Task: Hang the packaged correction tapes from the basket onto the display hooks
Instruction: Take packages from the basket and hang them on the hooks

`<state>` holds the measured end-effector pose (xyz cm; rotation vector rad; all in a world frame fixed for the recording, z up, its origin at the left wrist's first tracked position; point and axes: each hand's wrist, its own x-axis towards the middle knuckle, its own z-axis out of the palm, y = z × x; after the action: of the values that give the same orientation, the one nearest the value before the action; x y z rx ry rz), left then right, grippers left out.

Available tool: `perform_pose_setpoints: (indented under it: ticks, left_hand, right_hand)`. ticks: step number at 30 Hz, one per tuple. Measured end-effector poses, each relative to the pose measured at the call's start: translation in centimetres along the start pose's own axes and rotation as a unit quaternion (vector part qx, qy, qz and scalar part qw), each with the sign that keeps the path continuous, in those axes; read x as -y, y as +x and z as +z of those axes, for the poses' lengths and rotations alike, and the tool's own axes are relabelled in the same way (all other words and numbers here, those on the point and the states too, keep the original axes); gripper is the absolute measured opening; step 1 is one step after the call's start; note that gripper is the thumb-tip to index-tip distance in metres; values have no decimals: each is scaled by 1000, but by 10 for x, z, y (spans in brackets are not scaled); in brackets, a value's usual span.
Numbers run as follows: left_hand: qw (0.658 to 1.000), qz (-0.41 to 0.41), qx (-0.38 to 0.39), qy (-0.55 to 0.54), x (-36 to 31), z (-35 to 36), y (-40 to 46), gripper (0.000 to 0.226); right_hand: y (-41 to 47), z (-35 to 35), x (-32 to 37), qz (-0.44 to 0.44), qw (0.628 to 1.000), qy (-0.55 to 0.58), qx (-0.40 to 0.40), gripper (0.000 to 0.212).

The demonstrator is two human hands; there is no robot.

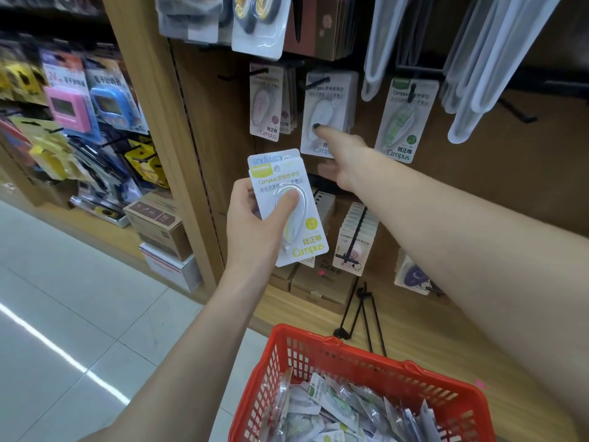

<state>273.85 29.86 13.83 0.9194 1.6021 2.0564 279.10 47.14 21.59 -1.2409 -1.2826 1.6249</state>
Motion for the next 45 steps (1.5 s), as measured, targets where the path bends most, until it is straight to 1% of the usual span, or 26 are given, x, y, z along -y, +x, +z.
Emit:
perform_pose_setpoints:
  ticks: [2, 3, 4, 7, 8, 9, 11, 13, 16, 20, 23, 25, 27, 28, 29, 31, 33, 34, 36, 38, 40, 41, 43, 45]
  left_hand:
    - [1000, 2, 2, -5, 1, -1, 0, 27]
    - [1000, 2, 1, -8, 2, -1, 0, 28]
    - [1000, 3, 1, -12, 2, -1, 1, 29]
    - [1000, 8, -2, -15, 1, 2, 0, 32]
    - [1000, 9, 2, -17, 1, 3, -1, 33]
    - [1000, 10, 11, -18, 1, 4, -2, 36]
    - [999, 11, 38, -11, 1, 7, -8, 39]
    - [998, 10, 58, -8, 2, 11, -14, 38]
    - [998, 4, 69, -15, 1, 15, -23, 37]
    - [997, 3, 69, -16, -2, 18, -34, 36]
    - [998, -14, 63, 1, 0, 12, -40, 30]
    - [997, -16, 67, 36, 3, 4, -43, 23]
    - [995, 0, 85, 61, 4, -3, -45, 13]
    - [993, 6, 104, 55, 4, -5, -47, 13]
    - [991, 10, 124, 39, 3, -8, -49, 23]
    - [988, 11, 153, 24, -2, -13, -51, 53]
    - [982, 8, 179, 58, -10, -17, -52, 77]
    - [978, -1, 194, 81, -15, -18, -52, 82]
    - [962, -19, 230, 144, -30, -21, -49, 82]
    - [938, -19, 274, 210, -46, -22, -46, 67]
    - [910, 10, 294, 291, -60, -19, -42, 49]
    - [894, 25, 301, 331, -67, -16, -41, 45]
    - [849, 44, 337, 405, -77, -8, -39, 35]
    - [790, 54, 395, 466, -85, 1, -39, 23]
  right_hand:
    - [-12, -7, -5, 4, 999, -53, -1, 74]
    - [-22, -12, -9, 7, 998, -62, 14, 74]
    - [-34, -18, -15, 13, 997, -58, 44, 71]
    - [-72, -40, -37, 21, 981, -37, 192, 52]
    - [-84, -46, -44, 12, 972, -46, 229, 45]
    - [-94, -51, -51, 4, 967, -59, 247, 42]
    - [-108, -61, -63, -5, 969, -84, 233, 44]
    - [-116, -71, -71, -10, 972, -91, 215, 44]
    - [-126, -83, -78, -15, 973, -60, 223, 37]
    - [-137, -94, -88, -44, 969, -51, 237, 35]
    - [-142, -107, -92, -61, 970, -58, 227, 33]
    - [-145, -118, -96, -64, 971, -61, 223, 32]
    - [-148, -129, -99, -69, 972, -55, 217, 30]
    - [-149, -134, -100, -72, 973, -50, 212, 28]
    - [-151, -137, -101, -74, 975, -44, 205, 27]
    - [-153, -145, -100, -74, 978, -32, 191, 26]
    - [-153, -152, -97, -71, 980, -24, 183, 24]
    - [-152, -155, -96, -70, 980, -26, 182, 24]
    - [-152, -162, -91, -75, 979, -39, 187, 24]
    - [-153, -168, -87, -81, 975, -59, 200, 27]
    - [-154, -173, -85, -87, 968, -82, 221, 30]
    - [-155, -175, -83, -90, 965, -89, 229, 31]
    - [-156, -178, -80, -97, 964, -91, 229, 29]
    - [-156, -181, -78, -102, 967, -78, 219, 25]
